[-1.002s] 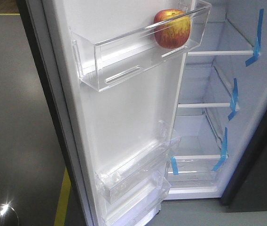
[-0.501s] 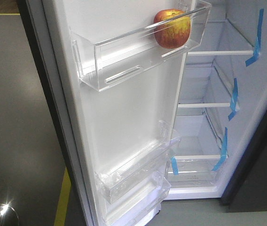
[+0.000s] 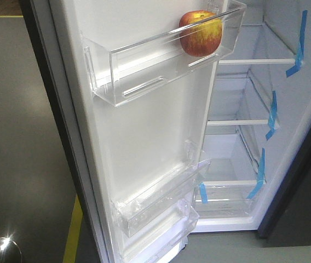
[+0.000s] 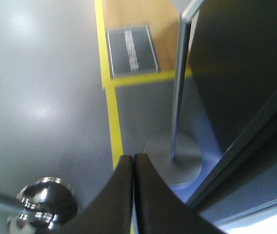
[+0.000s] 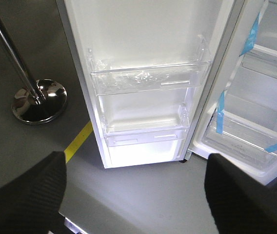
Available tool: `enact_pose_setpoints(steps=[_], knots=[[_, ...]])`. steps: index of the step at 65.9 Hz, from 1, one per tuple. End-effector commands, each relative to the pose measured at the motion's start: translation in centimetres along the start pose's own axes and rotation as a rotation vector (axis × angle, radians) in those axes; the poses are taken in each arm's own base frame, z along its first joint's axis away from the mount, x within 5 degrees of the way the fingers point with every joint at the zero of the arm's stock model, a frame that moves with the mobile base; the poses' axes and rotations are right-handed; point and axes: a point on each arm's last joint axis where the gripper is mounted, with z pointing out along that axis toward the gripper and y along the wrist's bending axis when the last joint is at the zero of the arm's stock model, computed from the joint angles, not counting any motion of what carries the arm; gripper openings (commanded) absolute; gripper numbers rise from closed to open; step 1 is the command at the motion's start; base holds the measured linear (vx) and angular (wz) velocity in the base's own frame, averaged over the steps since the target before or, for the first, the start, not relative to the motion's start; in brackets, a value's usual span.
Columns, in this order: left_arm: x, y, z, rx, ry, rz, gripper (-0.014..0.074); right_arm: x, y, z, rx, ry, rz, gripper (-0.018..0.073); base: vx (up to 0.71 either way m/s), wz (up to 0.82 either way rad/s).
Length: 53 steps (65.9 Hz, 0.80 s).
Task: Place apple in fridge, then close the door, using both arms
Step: 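Move the left gripper toward the outer edge of the refrigerator door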
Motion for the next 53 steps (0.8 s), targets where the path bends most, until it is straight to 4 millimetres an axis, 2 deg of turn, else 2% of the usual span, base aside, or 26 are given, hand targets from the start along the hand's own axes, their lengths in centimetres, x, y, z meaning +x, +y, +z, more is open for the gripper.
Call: enact_pose_setpoints(steps=[1,13,26,32,42,53], knots=[[-2.6,0.1,1.0,0.024,-0.007,0.026,-0.0006,-1.1,0.0,-0.3,0.002,-0.066,0.000,0.0558,0.00,0.00],[-5.5,-0.5,4.5,0.176,0.026,0.022,-0.0006,-1.1,0.0,-0.3,0.002,-0.066,0.000,0.0558,0.00,0.00],[-7.8,0.9,7.5,0.273,0.049,-0.054,-0.0006,-1.1,0.0,-0.3,0.001,-0.066,0.000,0.0558,0.00,0.00],[-8.6,1.1,8.4,0.326,0.051,-0.091,-0.0006,-1.1,0.0,-0.3,0.001,-0.065,0.000,0.0558,0.00,0.00],[-9.5,0.2,9.8,0.478,0.033,-0.167,-0.0006,-1.1,0.0,-0.3,0.001,-0.065,0.000,0.0558,0.00,0.00],[-9.8,-0.6,10.3,0.588,0.006,-0.217,-0.0006,-1.1,0.0,-0.3,0.001,-0.065,0.000,0.0558,0.00,0.00]])
